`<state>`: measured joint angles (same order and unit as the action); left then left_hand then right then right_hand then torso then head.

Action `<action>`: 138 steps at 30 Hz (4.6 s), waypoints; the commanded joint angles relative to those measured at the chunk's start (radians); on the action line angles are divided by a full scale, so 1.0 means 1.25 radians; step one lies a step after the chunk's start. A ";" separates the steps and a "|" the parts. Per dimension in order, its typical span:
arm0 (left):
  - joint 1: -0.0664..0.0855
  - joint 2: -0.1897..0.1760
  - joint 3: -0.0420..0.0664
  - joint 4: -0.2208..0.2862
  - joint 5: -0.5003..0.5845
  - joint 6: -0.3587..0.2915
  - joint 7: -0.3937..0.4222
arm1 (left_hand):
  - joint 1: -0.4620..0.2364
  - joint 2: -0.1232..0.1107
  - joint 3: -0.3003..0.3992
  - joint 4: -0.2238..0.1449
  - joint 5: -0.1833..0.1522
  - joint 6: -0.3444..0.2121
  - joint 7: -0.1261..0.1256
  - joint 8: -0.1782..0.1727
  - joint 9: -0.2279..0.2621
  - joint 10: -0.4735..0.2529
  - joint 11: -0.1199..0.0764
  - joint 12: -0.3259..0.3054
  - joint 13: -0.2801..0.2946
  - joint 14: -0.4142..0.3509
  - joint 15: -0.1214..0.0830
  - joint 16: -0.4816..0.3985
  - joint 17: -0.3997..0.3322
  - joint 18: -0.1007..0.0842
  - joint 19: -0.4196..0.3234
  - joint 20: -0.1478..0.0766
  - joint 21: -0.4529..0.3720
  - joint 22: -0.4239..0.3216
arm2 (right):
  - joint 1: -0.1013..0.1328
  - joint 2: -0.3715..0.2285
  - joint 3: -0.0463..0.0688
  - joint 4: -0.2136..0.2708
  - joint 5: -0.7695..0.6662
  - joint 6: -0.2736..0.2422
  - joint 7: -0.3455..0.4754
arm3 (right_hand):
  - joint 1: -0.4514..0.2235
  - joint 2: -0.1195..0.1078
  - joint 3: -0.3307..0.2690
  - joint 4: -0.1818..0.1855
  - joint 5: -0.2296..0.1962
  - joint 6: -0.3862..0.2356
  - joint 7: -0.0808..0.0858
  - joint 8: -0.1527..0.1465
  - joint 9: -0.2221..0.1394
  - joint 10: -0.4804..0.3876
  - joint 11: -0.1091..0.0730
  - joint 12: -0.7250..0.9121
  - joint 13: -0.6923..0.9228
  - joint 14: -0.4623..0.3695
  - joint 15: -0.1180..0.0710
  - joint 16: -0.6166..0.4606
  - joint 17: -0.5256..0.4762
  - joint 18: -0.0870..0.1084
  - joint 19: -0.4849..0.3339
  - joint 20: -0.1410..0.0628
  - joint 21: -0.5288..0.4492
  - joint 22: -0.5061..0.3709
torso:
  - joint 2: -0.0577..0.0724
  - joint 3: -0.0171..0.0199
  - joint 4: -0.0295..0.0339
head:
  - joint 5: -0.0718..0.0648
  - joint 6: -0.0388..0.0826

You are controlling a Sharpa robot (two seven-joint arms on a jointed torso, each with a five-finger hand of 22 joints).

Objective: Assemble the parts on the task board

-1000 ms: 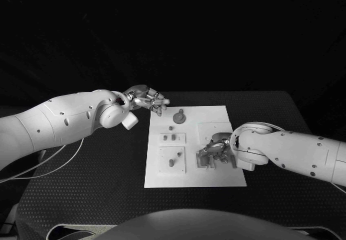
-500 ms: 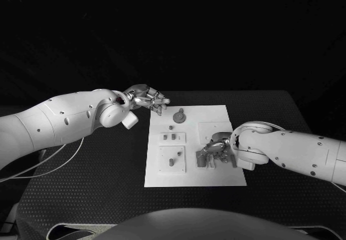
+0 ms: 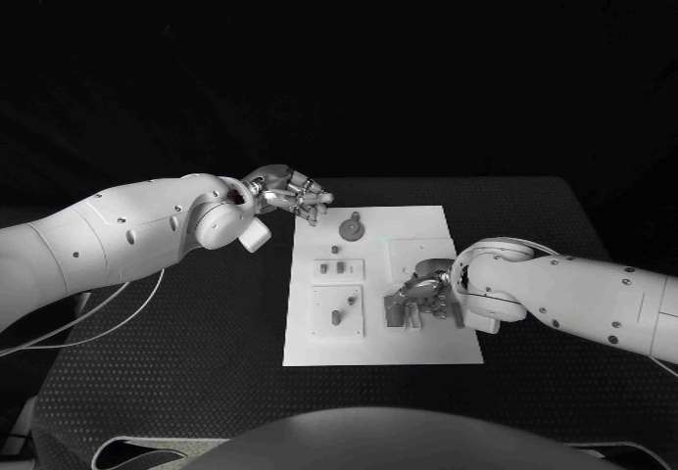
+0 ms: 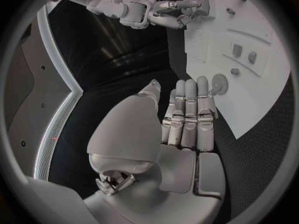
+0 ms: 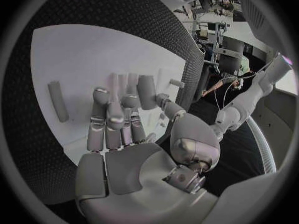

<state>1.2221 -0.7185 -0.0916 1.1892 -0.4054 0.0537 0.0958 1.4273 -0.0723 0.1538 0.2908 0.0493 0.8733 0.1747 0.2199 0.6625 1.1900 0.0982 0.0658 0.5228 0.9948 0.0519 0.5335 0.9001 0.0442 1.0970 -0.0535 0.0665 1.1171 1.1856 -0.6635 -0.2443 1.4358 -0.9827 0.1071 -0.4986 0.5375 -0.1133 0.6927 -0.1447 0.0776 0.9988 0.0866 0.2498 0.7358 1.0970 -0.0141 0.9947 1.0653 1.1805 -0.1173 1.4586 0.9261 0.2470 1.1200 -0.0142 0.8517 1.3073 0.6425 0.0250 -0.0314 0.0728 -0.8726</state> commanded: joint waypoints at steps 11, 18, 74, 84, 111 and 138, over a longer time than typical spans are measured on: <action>0.001 0.001 0.001 0.001 0.003 0.013 0.004 | -0.010 -0.001 0.004 -0.001 0.000 -0.004 -0.001 0.005 0.001 -0.006 -0.001 0.003 -0.001 -0.003 0.000 -0.001 -0.001 0.016 -0.004 0.005 0.002 -0.001 | -0.004 -0.013 -0.002 0.022 -0.097 -0.058 0.015 | 0.020 0.011 -0.001 -0.020 0.000 0.000 0.008 -0.004 0.002 -0.003 0.000 0.003 0.000 -0.004 -0.001 -0.002 0.003 0.012 -0.004 -0.001 -0.002 0.017 | 0.000 0.0001 0.0011 | 0.000 0.000; 0.001 0.000 0.001 0.002 0.003 0.013 0.003 | -0.010 -0.001 0.005 -0.001 0.000 -0.004 -0.001 0.005 0.001 -0.006 -0.001 0.003 -0.001 -0.004 0.000 -0.001 -0.001 0.016 -0.004 0.005 0.002 -0.001 | -0.002 -0.038 -0.002 0.051 -0.129 -0.099 0.019 | 0.024 0.004 -0.003 -0.027 0.000 0.003 0.008 -0.003 0.004 -0.001 0.000 0.004 -0.001 -0.003 -0.001 -0.003 0.004 0.012 -0.003 -0.001 -0.001 0.017 | 0.000 -0.0004 -0.0008 | 0.002 0.000; 0.001 0.000 0.001 0.002 0.003 0.025 -0.005 | -0.012 -0.001 0.006 -0.001 0.000 -0.005 -0.001 0.006 0.001 -0.007 -0.001 0.003 -0.001 -0.004 0.000 -0.001 -0.001 0.016 -0.005 0.005 0.002 -0.001 | -0.008 0.012 -0.002 0.013 -0.167 -0.069 0.023 | 0.117 0.090 -0.004 -0.094 0.001 0.034 -0.002 0.011 0.026 0.004 -0.009 0.015 -0.016 0.006 -0.007 -0.009 0.013 0.012 -0.003 0.004 0.004 0.016 | 0.000 0.0004 0.0003 | -0.001 0.000; 0.001 0.001 0.001 0.001 0.003 0.031 -0.008 | -0.012 -0.001 0.007 -0.001 0.000 -0.005 -0.001 0.006 0.001 -0.007 -0.001 0.003 -0.001 -0.005 0.000 -0.001 -0.001 0.016 -0.005 0.005 0.002 -0.001 | -0.008 0.010 -0.001 0.008 -0.145 -0.091 0.040 | 0.113 0.099 -0.012 -0.092 0.001 0.051 -0.007 0.017 0.029 0.016 -0.013 0.015 -0.020 0.022 -0.010 -0.005 0.029 0.012 0.001 0.005 0.007 0.016 | 0.000 0.0002 0.0008 | 0.000 0.000; 0.001 0.001 0.000 0.000 0.001 0.046 -0.015 | -0.013 0.000 0.008 -0.001 0.000 -0.006 0.000 0.005 0.001 -0.008 -0.001 0.002 -0.002 -0.006 0.001 -0.001 -0.002 0.016 -0.006 0.006 0.002 -0.001 | 0.008 0.008 0.006 -0.008 -0.059 -0.045 0.041 | 0.114 0.094 -0.013 -0.092 0.001 0.056 -0.010 0.018 0.028 0.021 -0.016 0.014 -0.022 0.028 -0.012 -0.003 0.035 0.012 0.002 0.005 0.007 0.016 | 0.000 0.0004 -0.0003 | 0.003 0.000; 0.001 0.003 0.000 -0.001 -0.001 0.051 -0.018 | -0.013 -0.001 0.009 -0.001 0.000 -0.007 0.000 0.005 0.001 -0.009 0.000 0.002 -0.002 -0.007 0.001 -0.002 -0.002 0.016 -0.007 0.006 0.002 0.000 | 0.026 0.030 0.009 -0.050 -0.034 0.074 0.029 | 0.114 0.091 -0.013 -0.093 0.001 0.054 -0.009 0.015 0.027 0.020 -0.015 0.012 -0.024 0.024 -0.012 -0.004 0.033 0.012 0.000 0.005 0.006 0.016 | 0.000 -0.0002 -0.0003 | 0.004 0.000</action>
<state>1.2222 -0.7172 -0.0917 1.1860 -0.4066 0.1037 0.0688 1.4197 -0.0724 0.1591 0.2909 0.0493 0.8733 0.1747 0.2199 0.6624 1.1864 0.0946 0.0658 0.5223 0.9942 0.0526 0.5335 0.8996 0.0457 1.0935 -0.0500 0.0666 1.1172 1.2177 -0.6282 -0.2334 1.3730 -1.0292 0.1544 -0.4620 0.6483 -0.0262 0.6747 -0.2620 0.0777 1.0468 0.0621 0.2679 0.7686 1.1225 -0.0249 1.0065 1.0375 1.2063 -0.1205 1.4500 0.9665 0.2504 1.1166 -0.0067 0.8540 1.3073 0.6426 0.0249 -0.0307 0.0771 -0.8728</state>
